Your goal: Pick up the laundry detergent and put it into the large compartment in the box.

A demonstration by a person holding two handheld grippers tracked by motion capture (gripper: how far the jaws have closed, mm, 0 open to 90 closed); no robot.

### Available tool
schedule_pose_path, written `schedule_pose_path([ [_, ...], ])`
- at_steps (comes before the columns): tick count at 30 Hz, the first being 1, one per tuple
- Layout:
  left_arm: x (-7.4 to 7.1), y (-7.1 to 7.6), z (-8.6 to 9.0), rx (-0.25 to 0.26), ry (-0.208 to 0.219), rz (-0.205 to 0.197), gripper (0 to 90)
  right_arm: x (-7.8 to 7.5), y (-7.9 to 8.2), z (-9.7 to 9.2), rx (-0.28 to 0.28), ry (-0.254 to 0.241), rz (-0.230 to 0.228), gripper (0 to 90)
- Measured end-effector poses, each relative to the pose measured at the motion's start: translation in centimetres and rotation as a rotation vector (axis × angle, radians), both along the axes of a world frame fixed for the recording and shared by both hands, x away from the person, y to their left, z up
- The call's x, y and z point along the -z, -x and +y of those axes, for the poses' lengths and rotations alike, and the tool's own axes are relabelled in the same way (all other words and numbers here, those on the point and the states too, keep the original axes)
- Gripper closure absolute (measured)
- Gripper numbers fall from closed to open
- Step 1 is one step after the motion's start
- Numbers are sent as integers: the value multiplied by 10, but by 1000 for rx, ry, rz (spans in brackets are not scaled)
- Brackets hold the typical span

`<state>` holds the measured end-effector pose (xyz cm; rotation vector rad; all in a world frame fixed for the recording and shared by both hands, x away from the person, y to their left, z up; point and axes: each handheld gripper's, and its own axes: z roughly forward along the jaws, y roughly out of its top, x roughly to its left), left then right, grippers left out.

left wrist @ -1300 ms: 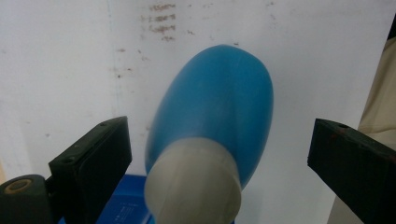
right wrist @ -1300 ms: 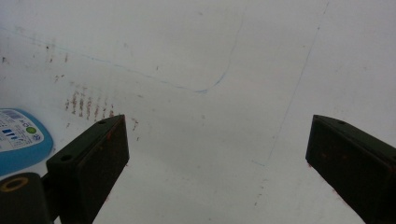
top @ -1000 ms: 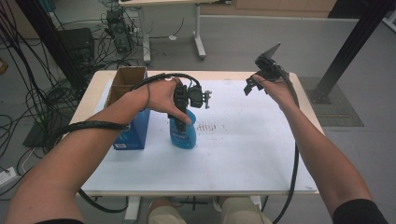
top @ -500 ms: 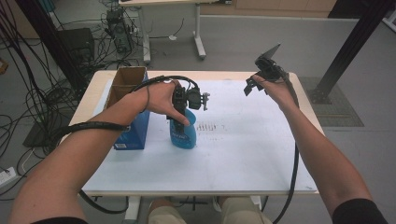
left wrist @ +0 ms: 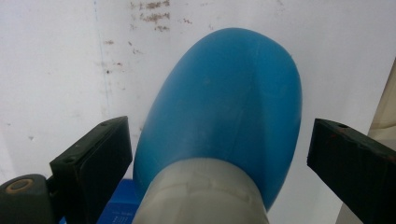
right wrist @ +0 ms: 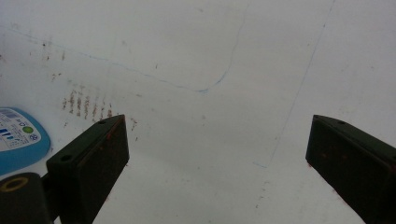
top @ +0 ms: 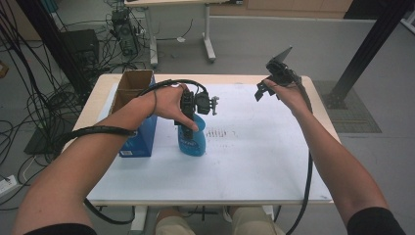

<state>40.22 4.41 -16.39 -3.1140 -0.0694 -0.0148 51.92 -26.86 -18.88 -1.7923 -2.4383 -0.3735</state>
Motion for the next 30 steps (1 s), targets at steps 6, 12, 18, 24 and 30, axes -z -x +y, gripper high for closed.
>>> schedule_pose_path([
  [6, -1, 0, 1, 0, 1, 0, 71, 1, 0, 0, 0, -1, 3, 57],
  [12, 0, 0, 0, 3, -3, -1, 71, 1, 0, 0, -2, -1, 3, 57],
  [18, 0, -1, 1, 1, 3, -1, 70, 2, -1, 1, -1, -1, 6, 57],
  [24, 0, -1, 1, 3, 5, 2, 70, 2, -1, 0, 0, -1, 7, 57],
  [30, 2, -2, -1, 6, 4, 6, 71, 2, -2, -1, 1, -4, 10, 57],
])
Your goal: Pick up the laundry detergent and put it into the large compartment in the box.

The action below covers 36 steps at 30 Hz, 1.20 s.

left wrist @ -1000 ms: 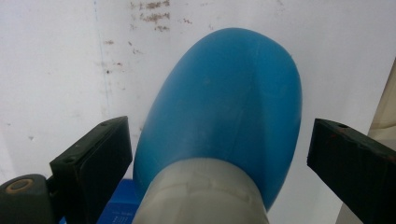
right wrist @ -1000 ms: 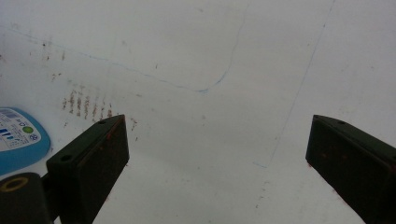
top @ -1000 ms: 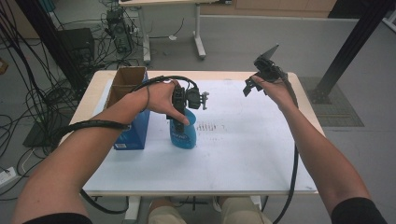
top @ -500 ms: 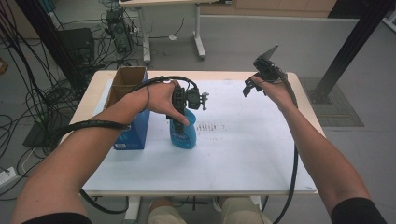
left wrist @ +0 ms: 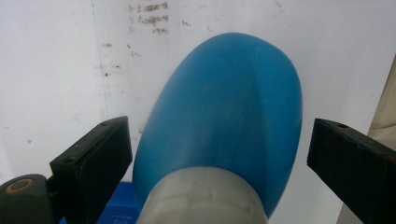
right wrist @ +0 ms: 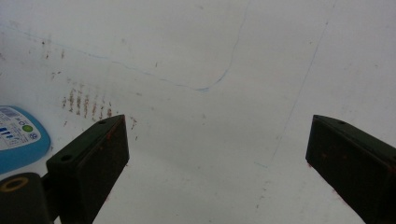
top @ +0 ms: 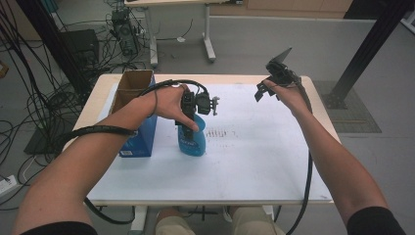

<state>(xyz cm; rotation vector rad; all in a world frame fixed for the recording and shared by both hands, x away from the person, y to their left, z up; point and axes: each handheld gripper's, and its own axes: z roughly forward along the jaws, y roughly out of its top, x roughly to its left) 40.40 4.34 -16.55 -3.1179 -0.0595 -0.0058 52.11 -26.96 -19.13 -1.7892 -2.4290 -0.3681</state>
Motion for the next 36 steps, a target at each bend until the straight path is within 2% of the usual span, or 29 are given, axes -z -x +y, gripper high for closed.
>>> schedule_pose_path([
  [36, 0, 0, 0, 5, -2, 4, 70, 2, 0, 1, -2, 0, 2, 57],
])
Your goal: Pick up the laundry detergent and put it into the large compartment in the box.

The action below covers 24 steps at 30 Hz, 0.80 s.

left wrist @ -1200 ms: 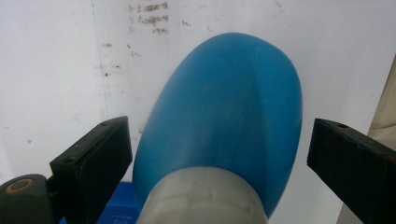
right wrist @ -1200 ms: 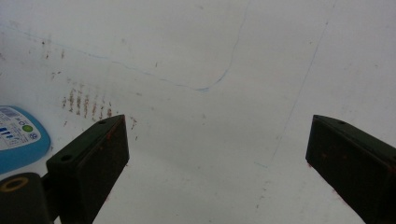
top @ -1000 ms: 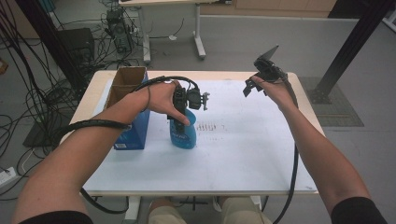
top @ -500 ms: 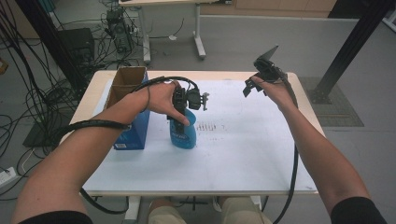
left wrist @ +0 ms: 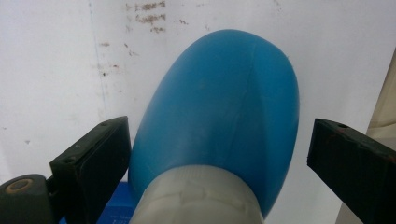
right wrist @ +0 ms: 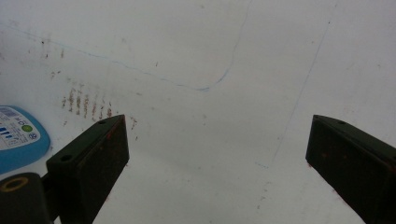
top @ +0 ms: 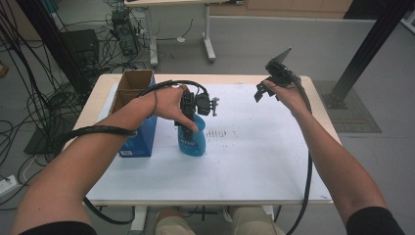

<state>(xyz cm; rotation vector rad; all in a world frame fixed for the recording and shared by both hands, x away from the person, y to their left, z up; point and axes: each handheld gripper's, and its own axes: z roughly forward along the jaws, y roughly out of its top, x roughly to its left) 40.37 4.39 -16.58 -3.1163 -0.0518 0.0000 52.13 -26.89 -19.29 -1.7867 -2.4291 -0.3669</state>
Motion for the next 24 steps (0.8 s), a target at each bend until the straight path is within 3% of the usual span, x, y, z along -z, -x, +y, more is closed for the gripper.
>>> schedule_pose_path([
  [24, 1, -1, 3, -6, 4, 5, 70, 0, -1, 1, -1, 2, 5, 57],
])
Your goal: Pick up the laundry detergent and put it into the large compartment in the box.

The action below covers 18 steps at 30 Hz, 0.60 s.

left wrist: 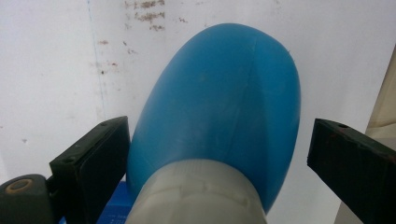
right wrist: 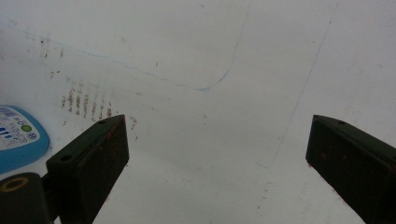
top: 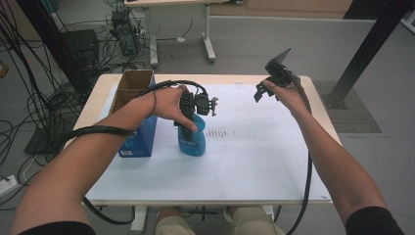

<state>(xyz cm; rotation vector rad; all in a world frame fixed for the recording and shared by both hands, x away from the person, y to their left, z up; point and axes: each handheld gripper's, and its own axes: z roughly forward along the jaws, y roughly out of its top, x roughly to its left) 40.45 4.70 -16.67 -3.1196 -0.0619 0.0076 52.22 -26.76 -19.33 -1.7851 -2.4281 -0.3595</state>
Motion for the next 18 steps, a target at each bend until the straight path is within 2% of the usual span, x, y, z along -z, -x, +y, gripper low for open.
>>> schedule_pose_path([
  [18, 3, 0, 2, -3, -4, 4, 70, 2, -1, 2, -3, 1, 3, 57],
])
